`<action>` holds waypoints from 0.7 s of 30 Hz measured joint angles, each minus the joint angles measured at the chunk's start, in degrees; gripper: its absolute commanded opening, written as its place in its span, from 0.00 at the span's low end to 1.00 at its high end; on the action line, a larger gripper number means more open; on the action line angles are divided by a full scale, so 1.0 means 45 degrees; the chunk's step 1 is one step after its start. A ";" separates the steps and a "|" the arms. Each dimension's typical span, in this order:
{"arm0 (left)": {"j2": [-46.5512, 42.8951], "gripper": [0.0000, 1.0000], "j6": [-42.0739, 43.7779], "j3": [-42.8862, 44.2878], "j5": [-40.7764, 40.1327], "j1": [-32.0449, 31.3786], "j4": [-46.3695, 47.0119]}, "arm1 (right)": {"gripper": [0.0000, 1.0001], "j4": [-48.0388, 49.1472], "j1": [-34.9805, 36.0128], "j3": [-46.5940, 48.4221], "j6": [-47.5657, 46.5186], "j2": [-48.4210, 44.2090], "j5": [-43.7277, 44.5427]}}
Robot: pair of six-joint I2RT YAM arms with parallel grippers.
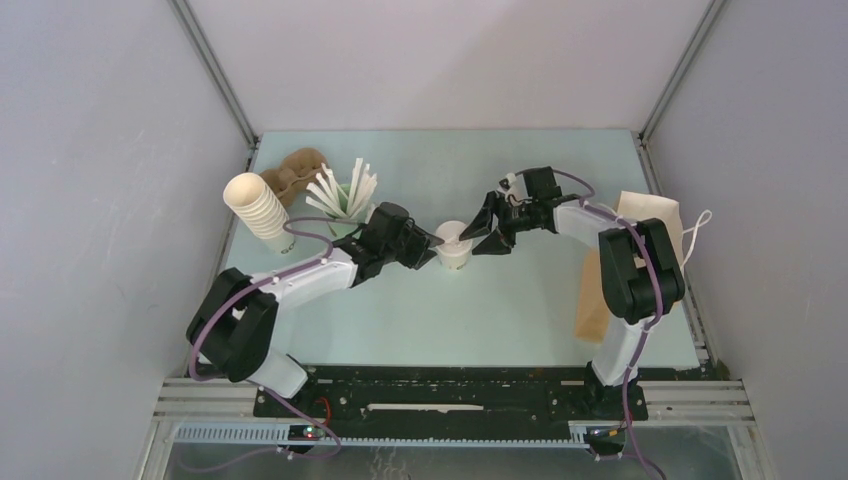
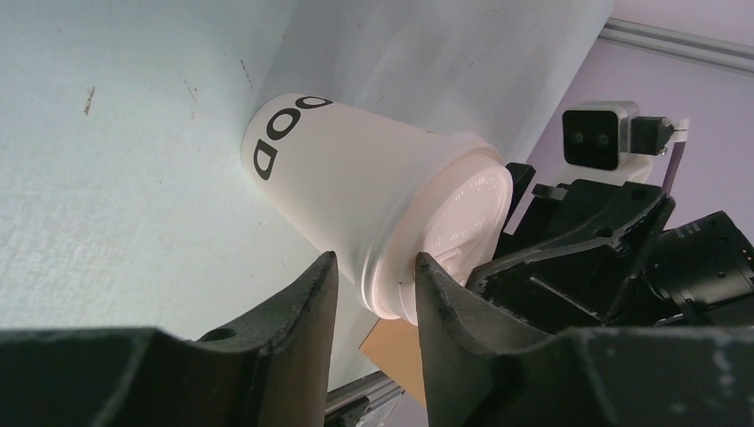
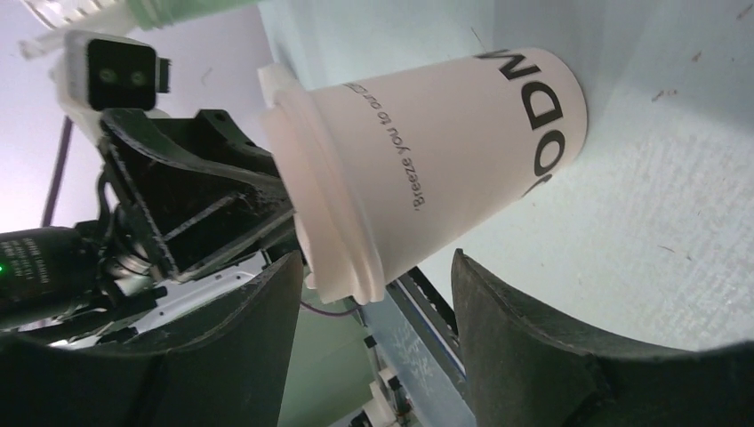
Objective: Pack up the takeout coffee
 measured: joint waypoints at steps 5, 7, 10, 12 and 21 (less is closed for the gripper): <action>0.0107 0.42 0.0194 0.0019 0.0189 0.0034 0.0170 | 0.63 0.0923 -0.0325 0.0000 0.0593 0.0155 -0.0204; 0.0117 0.42 0.0219 0.0019 0.0199 0.0044 0.0180 | 0.62 0.1001 -0.0418 0.0000 0.0583 0.0510 -0.0248; 0.0189 0.42 0.0228 0.0019 0.0296 0.0044 0.0272 | 0.62 0.1039 -0.0481 -0.0029 0.0500 0.0806 -0.0661; 0.0219 0.42 0.0243 0.0024 0.0330 0.0044 0.0325 | 0.63 0.1326 -0.0515 -0.0233 0.0471 0.0782 -0.0733; 0.0418 0.43 0.0627 0.0175 0.0617 0.0058 0.0418 | 0.81 0.1972 -0.0573 -0.0593 0.1039 0.0442 -0.0690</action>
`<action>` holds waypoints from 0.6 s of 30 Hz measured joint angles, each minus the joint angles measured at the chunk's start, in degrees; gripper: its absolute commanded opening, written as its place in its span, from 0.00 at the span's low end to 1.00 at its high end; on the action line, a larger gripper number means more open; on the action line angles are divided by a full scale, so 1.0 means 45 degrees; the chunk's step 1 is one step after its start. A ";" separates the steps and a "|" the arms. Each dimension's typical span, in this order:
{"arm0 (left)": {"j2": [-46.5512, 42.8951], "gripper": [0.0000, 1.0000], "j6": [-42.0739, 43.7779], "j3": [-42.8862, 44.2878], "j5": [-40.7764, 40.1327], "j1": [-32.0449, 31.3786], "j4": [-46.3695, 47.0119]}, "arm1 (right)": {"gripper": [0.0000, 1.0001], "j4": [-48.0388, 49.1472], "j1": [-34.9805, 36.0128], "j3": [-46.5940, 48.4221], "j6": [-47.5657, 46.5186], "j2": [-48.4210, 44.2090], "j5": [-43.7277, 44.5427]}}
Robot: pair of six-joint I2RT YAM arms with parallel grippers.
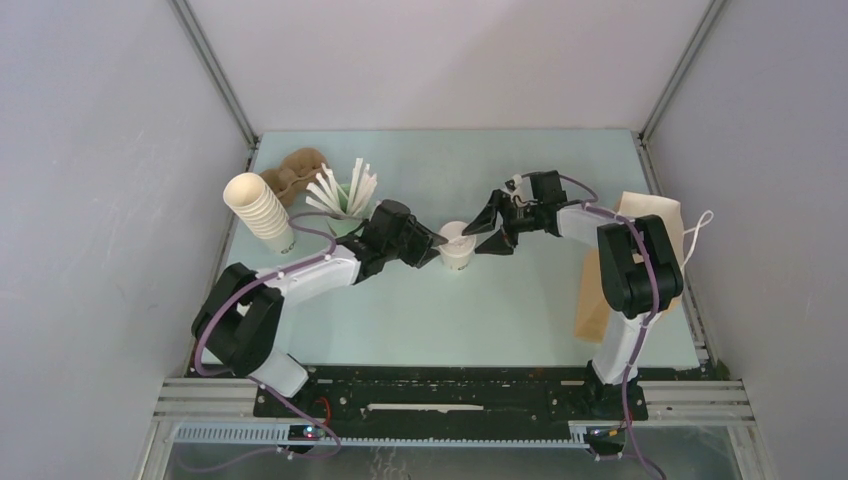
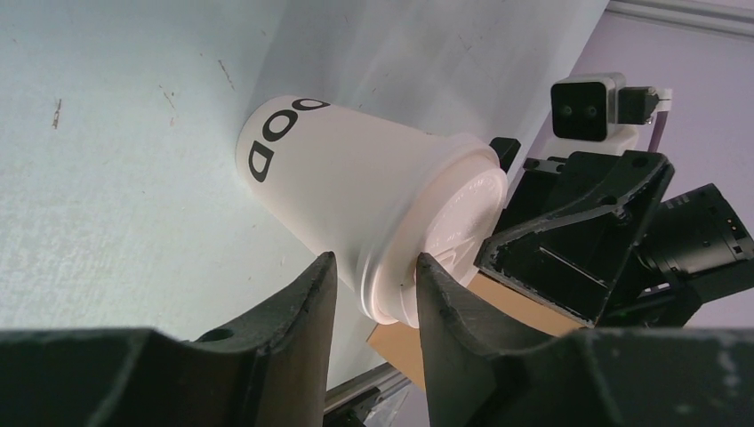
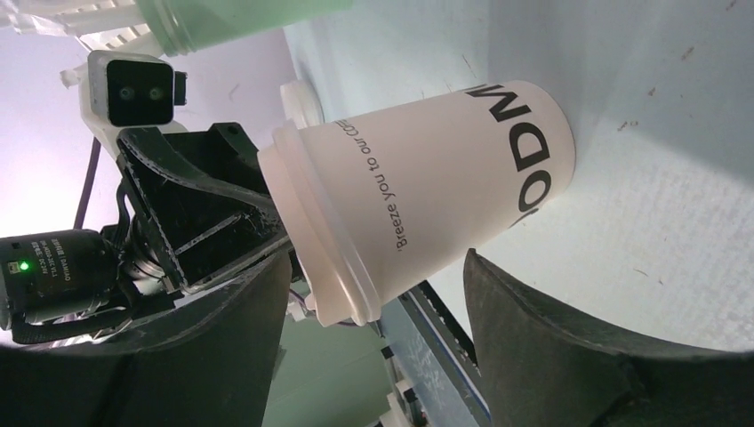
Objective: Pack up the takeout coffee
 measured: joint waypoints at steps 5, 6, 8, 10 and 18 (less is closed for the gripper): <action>0.0087 0.42 0.0146 0.0117 0.0049 0.0010 -0.0053 | 0.82 0.0291 0.0097 0.0296 0.0398 0.0102 0.0039; 0.0087 0.43 0.0151 0.0117 0.0049 0.0010 -0.0053 | 0.81 0.0379 0.0107 0.0413 0.0442 0.0189 0.0044; 0.0087 0.43 0.0194 0.0117 0.0049 0.0010 -0.0049 | 0.79 0.0631 0.0107 0.0602 0.0520 0.0461 0.0044; 0.0092 0.43 0.0233 0.0136 0.0049 0.0010 -0.0068 | 0.78 0.0758 0.0107 0.0704 0.0583 0.0777 0.0044; 0.0248 0.42 0.0253 0.0330 0.0049 0.0029 -0.0151 | 0.74 0.0262 0.0005 0.1093 0.0529 0.1297 -0.0053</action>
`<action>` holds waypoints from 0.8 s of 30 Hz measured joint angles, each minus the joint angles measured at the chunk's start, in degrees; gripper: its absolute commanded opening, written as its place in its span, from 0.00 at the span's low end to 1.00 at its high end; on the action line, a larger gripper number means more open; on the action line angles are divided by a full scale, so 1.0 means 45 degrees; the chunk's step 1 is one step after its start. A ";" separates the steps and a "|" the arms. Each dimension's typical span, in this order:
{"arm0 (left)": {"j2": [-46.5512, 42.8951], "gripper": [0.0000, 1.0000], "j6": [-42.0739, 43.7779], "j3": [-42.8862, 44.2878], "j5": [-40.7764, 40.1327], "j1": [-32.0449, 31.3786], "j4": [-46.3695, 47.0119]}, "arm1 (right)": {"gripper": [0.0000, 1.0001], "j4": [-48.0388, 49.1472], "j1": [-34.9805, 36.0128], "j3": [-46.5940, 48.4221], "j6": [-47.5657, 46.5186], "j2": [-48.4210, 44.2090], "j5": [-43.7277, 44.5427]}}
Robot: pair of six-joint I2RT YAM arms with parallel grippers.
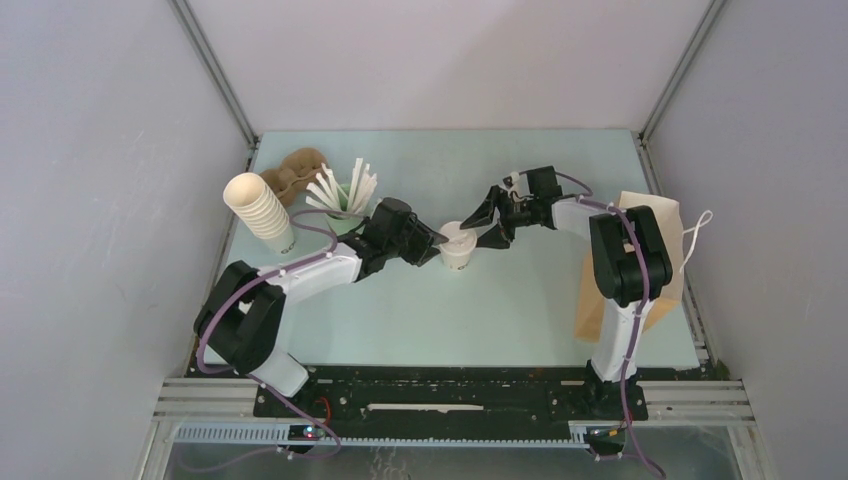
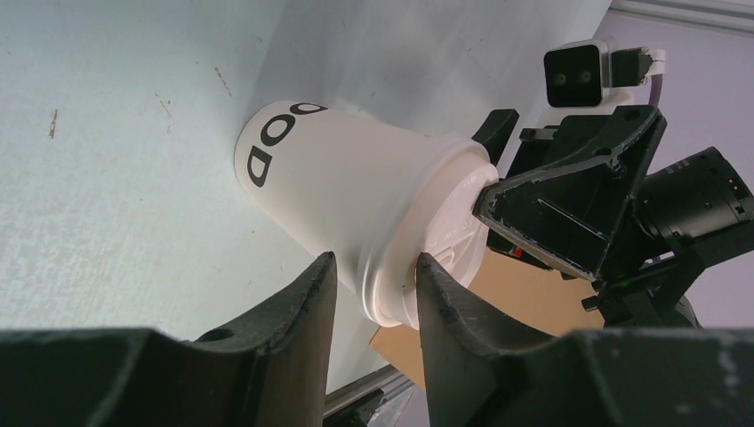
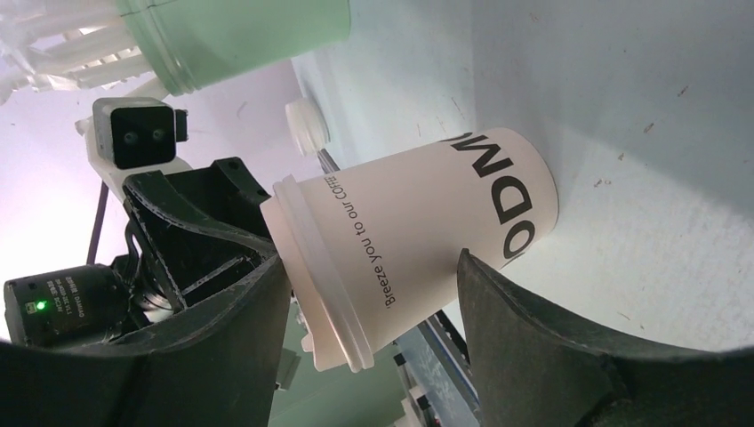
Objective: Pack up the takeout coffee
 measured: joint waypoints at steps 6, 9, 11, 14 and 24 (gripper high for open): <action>0.0005 0.42 0.0029 0.0000 0.0112 0.0005 -0.0063 | 0.80 -0.0855 0.0024 0.0146 -0.0491 -0.0267 0.0529; 0.0005 0.42 0.0117 0.0000 0.0112 0.0005 -0.0063 | 0.84 -0.1146 0.0102 0.0146 -0.0597 -0.0617 0.0986; 0.0005 0.42 0.0170 0.0000 0.0112 0.0005 -0.0058 | 0.86 -0.1209 0.0185 0.0155 -0.0539 -0.0811 0.1103; 0.0005 0.42 0.0214 0.0000 0.0112 0.0005 -0.0053 | 0.87 -0.1112 0.0301 0.0287 -0.0403 -0.0928 0.1103; 0.0000 0.42 0.0228 0.0000 0.0165 0.0015 -0.0097 | 0.79 -0.2069 0.0865 0.1360 -0.1171 -0.0282 0.2351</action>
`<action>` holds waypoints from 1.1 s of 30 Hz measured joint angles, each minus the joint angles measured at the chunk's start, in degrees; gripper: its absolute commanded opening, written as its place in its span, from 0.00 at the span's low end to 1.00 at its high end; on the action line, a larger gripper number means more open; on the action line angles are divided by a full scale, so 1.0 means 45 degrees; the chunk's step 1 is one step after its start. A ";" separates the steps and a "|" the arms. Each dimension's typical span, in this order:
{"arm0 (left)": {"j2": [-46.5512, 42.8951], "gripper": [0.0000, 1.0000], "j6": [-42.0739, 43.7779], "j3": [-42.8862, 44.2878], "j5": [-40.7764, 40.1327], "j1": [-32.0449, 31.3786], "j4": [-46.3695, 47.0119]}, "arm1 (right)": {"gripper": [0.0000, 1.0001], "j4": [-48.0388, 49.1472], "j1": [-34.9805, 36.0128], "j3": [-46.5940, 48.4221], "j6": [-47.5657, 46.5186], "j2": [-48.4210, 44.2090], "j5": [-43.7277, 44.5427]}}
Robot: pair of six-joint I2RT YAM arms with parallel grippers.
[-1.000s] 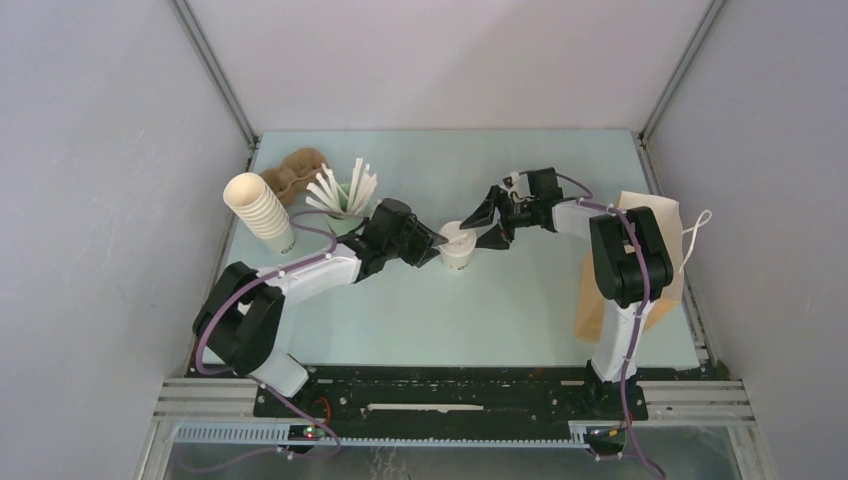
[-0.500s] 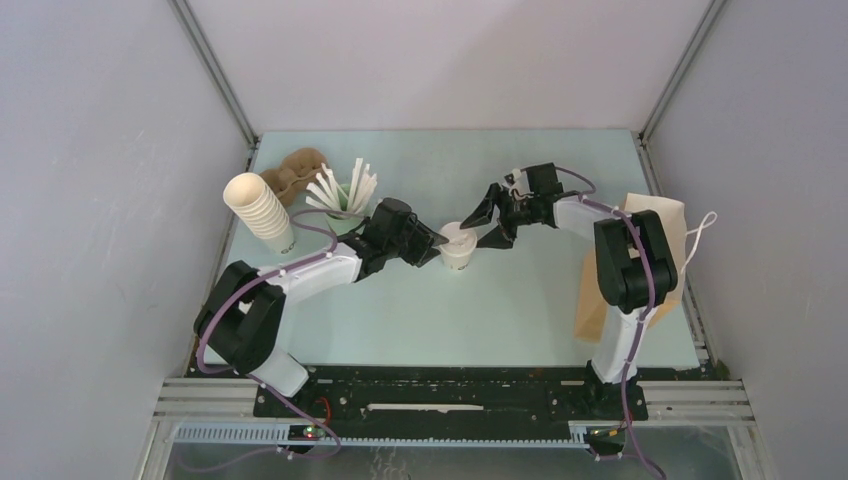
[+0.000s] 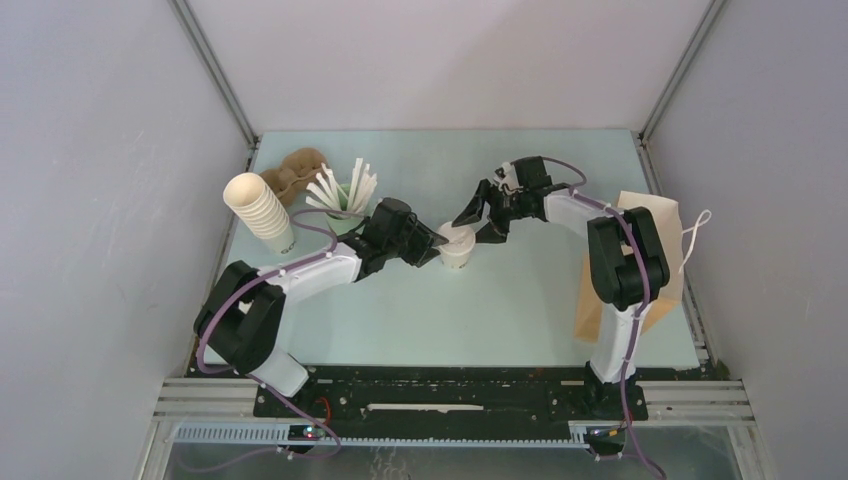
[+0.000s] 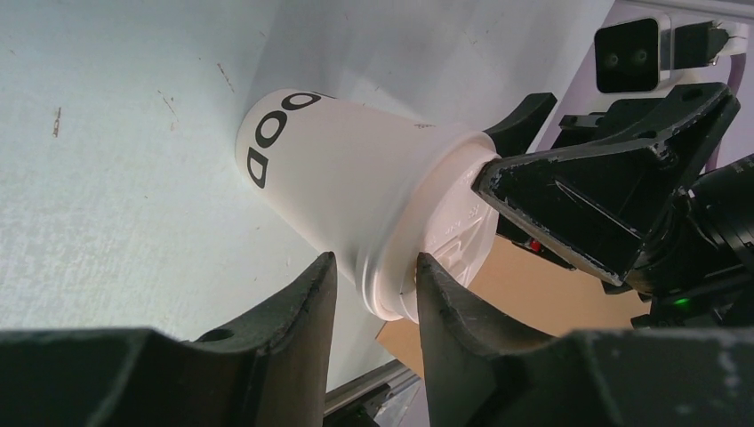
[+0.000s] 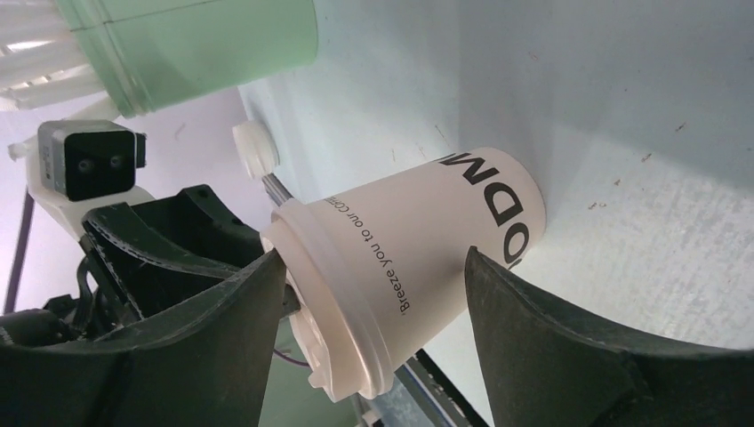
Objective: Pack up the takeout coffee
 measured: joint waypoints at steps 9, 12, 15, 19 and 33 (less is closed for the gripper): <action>0.0005 0.42 0.0083 0.0000 0.0034 -0.0015 0.0010 | 0.99 -0.1078 -0.0257 0.0000 -0.0976 -0.0491 0.0146; 0.0005 0.42 0.0087 0.0000 0.0034 -0.0015 0.0010 | 1.00 -0.1681 -0.0389 -0.0005 -0.1200 -0.1054 0.0019; 0.0005 0.42 0.0087 0.0000 0.0034 -0.0010 0.0010 | 0.97 -0.2069 -0.0379 -0.0136 -0.1583 -0.1647 -0.0262; 0.0005 0.42 0.0087 0.0000 0.0034 -0.0010 0.0010 | 0.89 -0.2001 -0.0257 -0.0957 -0.1749 -0.2040 -0.0607; 0.0005 0.42 0.0126 0.0000 0.0034 -0.0010 0.0000 | 0.85 -0.1277 -0.0277 -0.2293 -0.1802 -0.1787 -0.1292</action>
